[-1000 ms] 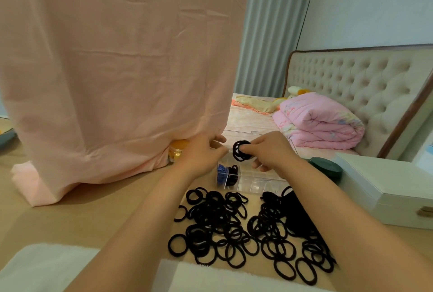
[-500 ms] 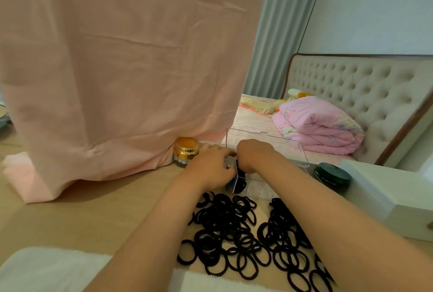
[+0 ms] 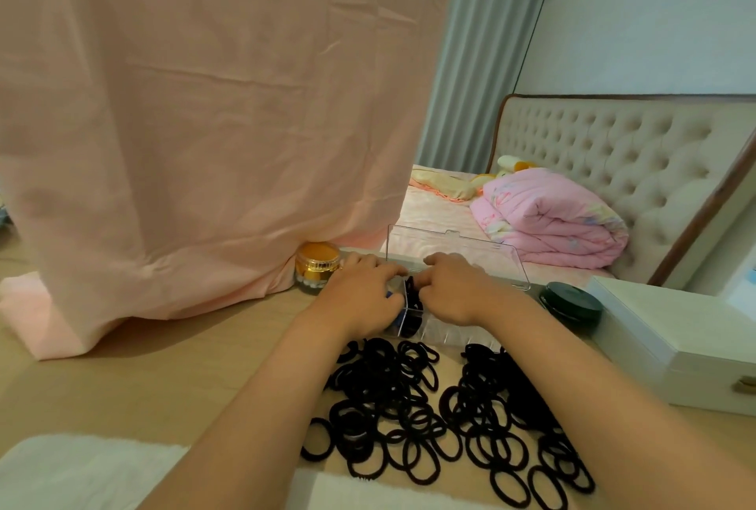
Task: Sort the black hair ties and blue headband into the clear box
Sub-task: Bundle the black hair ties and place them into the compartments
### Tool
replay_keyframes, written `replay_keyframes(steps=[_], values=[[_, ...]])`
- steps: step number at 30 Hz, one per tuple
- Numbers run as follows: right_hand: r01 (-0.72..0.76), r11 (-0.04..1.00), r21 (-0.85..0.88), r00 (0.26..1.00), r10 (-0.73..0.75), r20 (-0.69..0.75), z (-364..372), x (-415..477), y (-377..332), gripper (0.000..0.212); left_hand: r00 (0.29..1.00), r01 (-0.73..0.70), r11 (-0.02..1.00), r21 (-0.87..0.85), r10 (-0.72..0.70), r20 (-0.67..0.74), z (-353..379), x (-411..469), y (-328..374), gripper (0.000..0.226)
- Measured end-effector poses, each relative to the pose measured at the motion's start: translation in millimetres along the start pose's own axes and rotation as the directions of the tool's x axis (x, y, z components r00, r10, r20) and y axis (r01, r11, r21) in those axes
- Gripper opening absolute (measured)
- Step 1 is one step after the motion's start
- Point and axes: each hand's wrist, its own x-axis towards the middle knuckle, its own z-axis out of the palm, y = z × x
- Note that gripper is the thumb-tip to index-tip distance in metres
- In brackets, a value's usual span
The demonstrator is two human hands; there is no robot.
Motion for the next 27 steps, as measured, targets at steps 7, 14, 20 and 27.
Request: replay_keyframes(steps=[7,14,20,27], values=[[0.116,0.976,0.183,0.943,-0.051,-0.329,4.5,-7.6,9.7,0.039,0.997,-0.029,0.999,0.023,0.028,0.066,1.9,0.3,1.0,0.041],[0.138,0.986,0.094,0.986,-0.128,-0.107,20.7,-10.1,6.5,0.055,0.998,0.049,0.987,-0.153,-0.054,-0.029,-5.9,-0.7,-1.5,0.037],[0.204,0.941,0.270,0.916,-0.086,-0.392,6.1,-33.4,14.6,0.032,0.998,-0.019,0.998,-0.058,0.016,-0.066,-19.3,-8.3,12.4,0.032],[0.263,0.940,0.218,0.962,-0.238,-0.136,11.1,-81.0,-6.4,0.024,0.985,-0.015,0.999,0.044,0.007,0.171,-55.1,-35.6,31.5,0.021]])
